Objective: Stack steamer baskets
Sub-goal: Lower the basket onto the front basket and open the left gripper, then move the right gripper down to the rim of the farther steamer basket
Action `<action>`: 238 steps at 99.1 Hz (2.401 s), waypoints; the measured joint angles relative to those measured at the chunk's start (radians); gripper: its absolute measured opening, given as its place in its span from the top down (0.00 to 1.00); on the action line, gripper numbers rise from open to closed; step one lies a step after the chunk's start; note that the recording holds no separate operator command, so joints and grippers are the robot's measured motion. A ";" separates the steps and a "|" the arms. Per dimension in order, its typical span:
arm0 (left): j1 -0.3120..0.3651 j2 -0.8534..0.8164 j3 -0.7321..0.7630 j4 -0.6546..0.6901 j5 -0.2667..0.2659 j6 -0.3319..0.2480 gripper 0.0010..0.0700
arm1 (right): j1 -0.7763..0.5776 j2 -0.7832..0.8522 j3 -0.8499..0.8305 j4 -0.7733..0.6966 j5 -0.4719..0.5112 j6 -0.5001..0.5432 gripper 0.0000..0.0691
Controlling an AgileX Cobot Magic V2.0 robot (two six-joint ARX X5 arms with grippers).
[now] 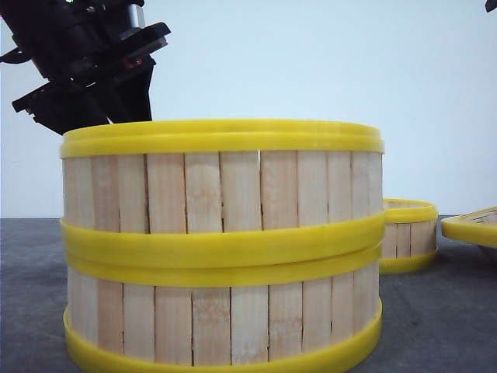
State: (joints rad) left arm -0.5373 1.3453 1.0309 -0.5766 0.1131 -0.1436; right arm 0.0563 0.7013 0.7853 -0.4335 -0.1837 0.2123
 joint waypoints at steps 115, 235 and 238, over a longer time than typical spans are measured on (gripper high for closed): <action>-0.054 -0.732 -0.318 0.073 -0.037 -0.135 0.67 | 0.011 0.965 0.510 -0.046 0.003 -0.034 0.31; -0.079 -0.834 -0.318 0.011 -0.037 -0.146 0.67 | 0.080 1.190 0.591 -0.055 0.159 -0.065 0.95; -0.079 -0.834 -0.318 0.011 -0.037 -0.146 0.67 | 0.082 1.190 0.591 -0.054 0.164 -0.068 0.95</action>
State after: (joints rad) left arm -0.6159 0.5110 0.7132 -0.5659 0.0761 -0.2901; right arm 0.1387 1.8915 1.3766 -0.4877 -0.0200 0.1448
